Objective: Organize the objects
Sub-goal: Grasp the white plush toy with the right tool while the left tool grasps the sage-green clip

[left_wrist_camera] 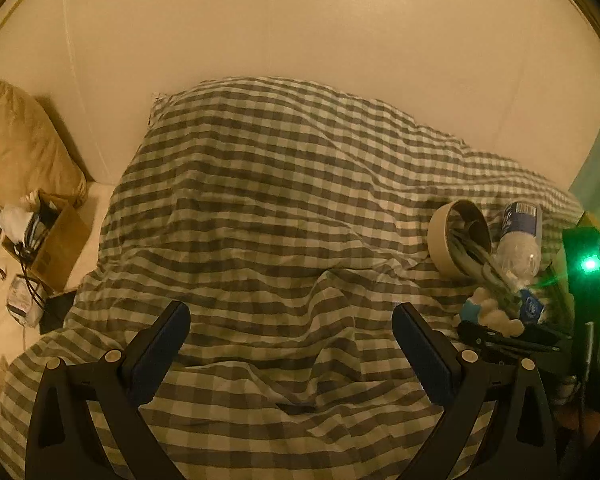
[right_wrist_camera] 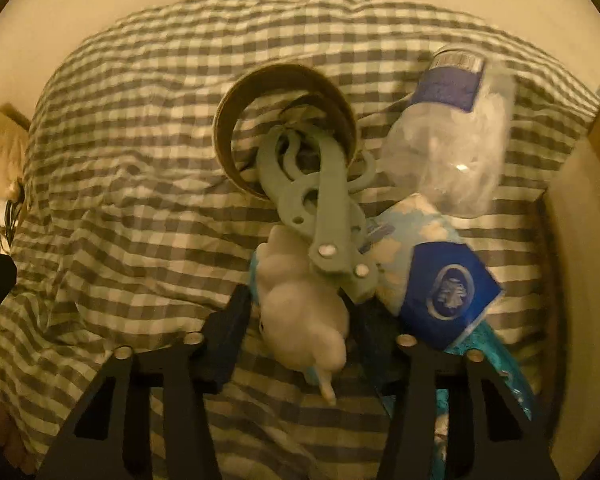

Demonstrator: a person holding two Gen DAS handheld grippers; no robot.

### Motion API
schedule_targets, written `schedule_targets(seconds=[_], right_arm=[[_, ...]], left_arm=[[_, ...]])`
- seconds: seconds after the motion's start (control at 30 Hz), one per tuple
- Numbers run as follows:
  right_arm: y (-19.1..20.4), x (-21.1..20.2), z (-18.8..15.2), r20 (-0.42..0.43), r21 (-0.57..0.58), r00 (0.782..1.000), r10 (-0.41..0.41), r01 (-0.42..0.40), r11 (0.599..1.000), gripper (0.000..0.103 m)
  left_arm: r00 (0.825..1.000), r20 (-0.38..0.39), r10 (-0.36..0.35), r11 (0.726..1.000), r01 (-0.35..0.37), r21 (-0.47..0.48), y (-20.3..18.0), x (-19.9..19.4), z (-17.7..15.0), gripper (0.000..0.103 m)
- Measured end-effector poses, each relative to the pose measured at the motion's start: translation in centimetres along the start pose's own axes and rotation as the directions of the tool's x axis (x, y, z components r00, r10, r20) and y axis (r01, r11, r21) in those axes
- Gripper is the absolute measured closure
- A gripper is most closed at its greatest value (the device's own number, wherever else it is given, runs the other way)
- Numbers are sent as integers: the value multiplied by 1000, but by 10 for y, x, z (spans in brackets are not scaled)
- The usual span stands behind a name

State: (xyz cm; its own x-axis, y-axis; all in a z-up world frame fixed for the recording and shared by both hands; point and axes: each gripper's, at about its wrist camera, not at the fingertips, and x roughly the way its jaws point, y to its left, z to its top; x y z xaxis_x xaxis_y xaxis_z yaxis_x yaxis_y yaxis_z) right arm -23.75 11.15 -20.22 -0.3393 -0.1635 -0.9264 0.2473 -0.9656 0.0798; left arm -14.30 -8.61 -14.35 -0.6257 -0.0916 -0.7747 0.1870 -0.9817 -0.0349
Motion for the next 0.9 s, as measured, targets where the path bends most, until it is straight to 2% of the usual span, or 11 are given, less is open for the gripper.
schedule_targets(seconds=[0.13, 0.33, 0.4, 0.47, 0.67, 0.83, 0.9], right_arm=[[8, -17, -14, 38, -52, 999, -30, 32, 998, 59], [7, -90, -44, 178, -130, 983, -44, 68, 989, 59], [0, -115, -42, 213, -143, 975, -62, 93, 985, 59], [-6, -128, -35, 208, -154, 976, -60, 93, 984, 59], [-11, -125, -17, 200, -202, 979, -42, 83, 976, 59], [-24, -122, -6, 221, -201, 974, -48, 94, 975, 59], [-30, -122, -4, 230, -191, 972, -50, 95, 977, 59]], left_arm=[[1000, 14, 22, 999, -22, 36, -9, -7, -2, 0], [1000, 22, -7, 997, 5, 71, -36, -20, -1, 0], [1000, 19, -18, 996, 16, 88, -51, -20, -2, 0], [999, 15, -30, 995, 28, 96, -67, -18, -2, 0], [998, -51, -36, 991, 43, 125, -99, 13, 3, 0], [988, -93, -122, 985, 132, 112, -121, 39, 11, 2], [977, -129, -169, 976, 185, 118, -134, 54, 10, 8]])
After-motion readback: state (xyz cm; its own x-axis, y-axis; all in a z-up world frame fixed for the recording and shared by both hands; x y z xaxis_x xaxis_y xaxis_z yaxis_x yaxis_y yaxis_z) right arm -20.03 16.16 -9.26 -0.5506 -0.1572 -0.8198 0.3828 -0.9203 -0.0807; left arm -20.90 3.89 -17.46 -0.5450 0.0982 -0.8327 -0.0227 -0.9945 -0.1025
